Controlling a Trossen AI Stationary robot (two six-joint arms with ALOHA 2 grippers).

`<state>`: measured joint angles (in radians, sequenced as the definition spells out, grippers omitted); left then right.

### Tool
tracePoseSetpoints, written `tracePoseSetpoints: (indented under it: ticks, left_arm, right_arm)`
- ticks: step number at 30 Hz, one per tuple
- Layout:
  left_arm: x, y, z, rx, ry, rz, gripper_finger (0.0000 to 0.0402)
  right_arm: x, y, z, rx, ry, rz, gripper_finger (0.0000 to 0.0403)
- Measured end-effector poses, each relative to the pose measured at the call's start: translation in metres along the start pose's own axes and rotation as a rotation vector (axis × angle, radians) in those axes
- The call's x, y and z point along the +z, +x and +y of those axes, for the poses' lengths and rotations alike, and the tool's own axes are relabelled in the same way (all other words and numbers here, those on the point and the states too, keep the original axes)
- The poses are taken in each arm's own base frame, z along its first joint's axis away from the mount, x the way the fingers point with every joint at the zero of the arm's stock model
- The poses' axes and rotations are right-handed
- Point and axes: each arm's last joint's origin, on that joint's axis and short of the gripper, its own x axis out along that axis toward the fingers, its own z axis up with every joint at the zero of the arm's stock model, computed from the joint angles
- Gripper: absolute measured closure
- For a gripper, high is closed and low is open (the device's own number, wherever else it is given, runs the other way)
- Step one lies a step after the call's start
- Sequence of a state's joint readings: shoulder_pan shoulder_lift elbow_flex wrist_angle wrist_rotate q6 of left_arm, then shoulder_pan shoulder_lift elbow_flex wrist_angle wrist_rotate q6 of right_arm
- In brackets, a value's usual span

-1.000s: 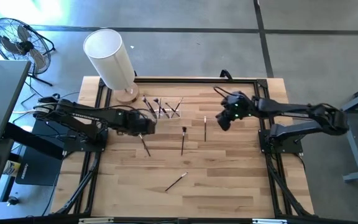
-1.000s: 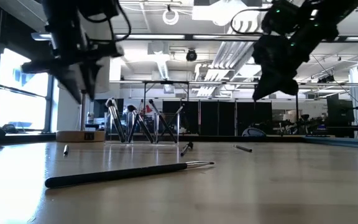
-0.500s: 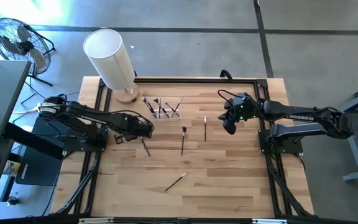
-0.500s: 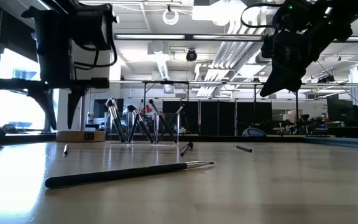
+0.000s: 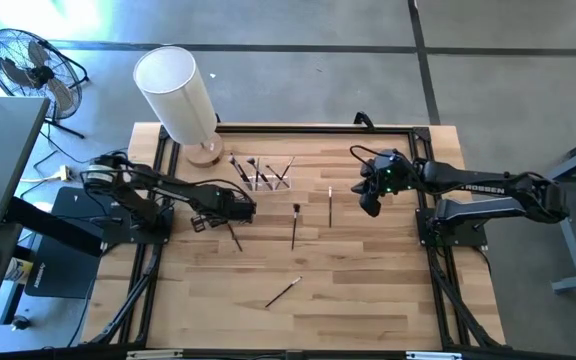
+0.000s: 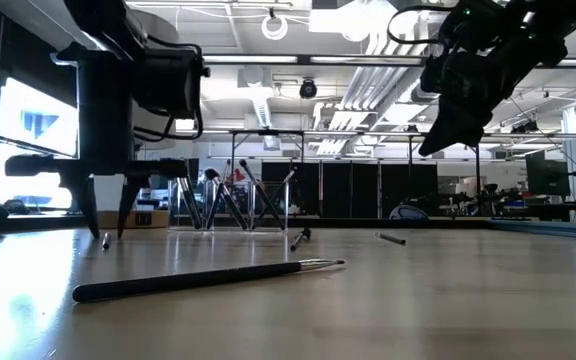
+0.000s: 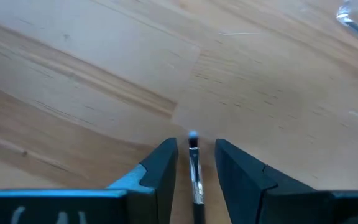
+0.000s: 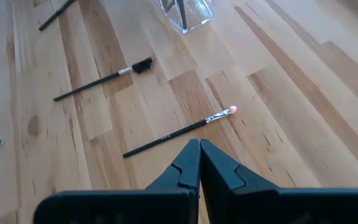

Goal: Pick & Place Makeup Supplies
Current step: Put the black makeup brush into the transparent organizer

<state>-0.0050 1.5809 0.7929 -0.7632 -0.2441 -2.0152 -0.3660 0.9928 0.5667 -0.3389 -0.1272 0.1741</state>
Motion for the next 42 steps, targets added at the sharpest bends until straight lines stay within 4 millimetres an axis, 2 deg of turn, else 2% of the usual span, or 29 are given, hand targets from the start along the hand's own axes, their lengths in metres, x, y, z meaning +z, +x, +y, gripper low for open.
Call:
tracePoseSetpoints:
  ticks: [10,13,18,25,28,31,42]
  left_arm:
    - [-0.001,0.005,0.000,0.013,0.001,-0.029,0.0295]
    - [-0.001,0.005,0.001,0.017,0.002,-0.029,0.0321]
    - [0.000,0.005,0.003,0.035,0.003,-0.034,0.0390]
    - [-0.001,0.003,0.001,0.031,0.006,-0.017,0.0396]
    - [-0.007,-0.006,-0.006,0.006,0.045,-0.024,0.0398]
    - [-0.012,-0.023,-0.019,-0.062,0.072,-0.020,0.0400]
    - [-0.028,-0.085,-0.051,-0.330,0.216,-0.227,0.0401]
  right_arm:
    - [0.000,0.000,0.000,0.000,0.000,0.000,0.0397]
    - [0.000,0.000,0.000,0.000,0.000,0.001,0.0400]
    - [0.000,0.000,0.000,0.000,0.000,0.000,0.0399]
    - [0.000,0.000,0.000,0.006,0.000,0.002,0.0401]
    - [0.000,0.000,0.000,0.008,0.000,0.002,0.0399]
    - [0.000,0.000,0.000,0.009,-0.004,0.003,0.0397]
    - [-0.001,0.000,0.000,0.010,-0.025,0.012,0.0396]
